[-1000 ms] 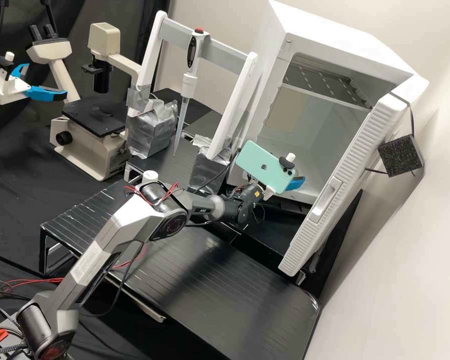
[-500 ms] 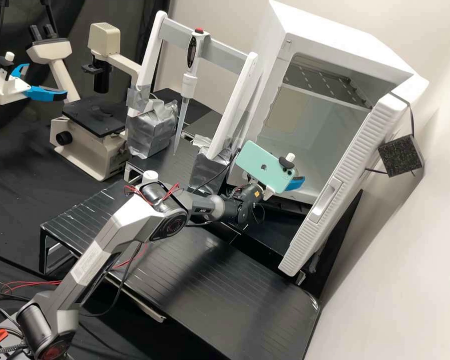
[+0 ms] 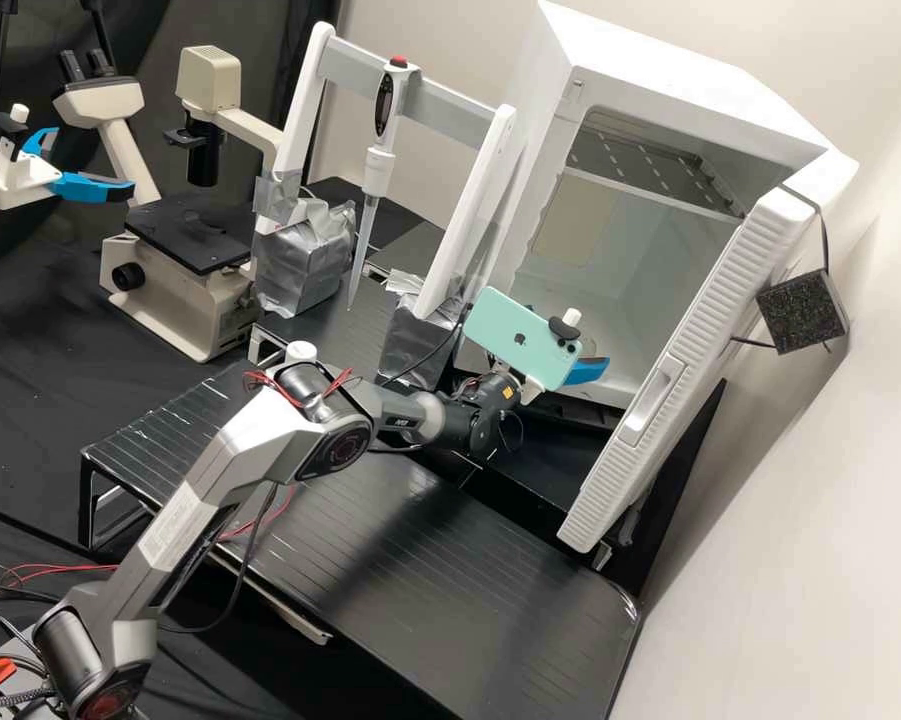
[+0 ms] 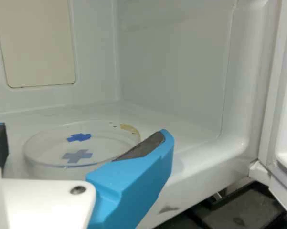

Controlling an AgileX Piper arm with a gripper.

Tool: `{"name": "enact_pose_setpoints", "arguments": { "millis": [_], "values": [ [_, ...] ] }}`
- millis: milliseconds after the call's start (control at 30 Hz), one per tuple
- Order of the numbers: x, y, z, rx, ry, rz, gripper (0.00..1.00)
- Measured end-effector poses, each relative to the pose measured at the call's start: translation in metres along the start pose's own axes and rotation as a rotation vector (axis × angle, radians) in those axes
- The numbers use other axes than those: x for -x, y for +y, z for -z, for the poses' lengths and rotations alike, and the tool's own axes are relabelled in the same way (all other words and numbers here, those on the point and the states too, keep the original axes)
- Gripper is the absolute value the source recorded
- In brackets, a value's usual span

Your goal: Move the petri dish to the incubator

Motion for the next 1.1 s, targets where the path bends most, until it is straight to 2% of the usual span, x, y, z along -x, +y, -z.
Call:
{"name": "enact_pose_setpoints", "arguments": {
  "millis": [200,567,633,767,900,1100],
  "values": [
    [0.017,0.002,0.004,-0.001,0.007,0.004,1.00],
    [0.068,0.018,-0.011,-0.015,-0.013,-0.036,1.00],
    [0.082,0.020,-0.013,-0.021,0.003,-0.054,1.00],
    [0.110,0.024,-0.017,0.000,0.024,-0.098,1.00],
    [0.141,0.025,-0.019,0.006,0.030,-0.159,1.00],
    [0.190,0.028,-0.015,-0.010,0.023,-0.201,1.00]
  ]
}}
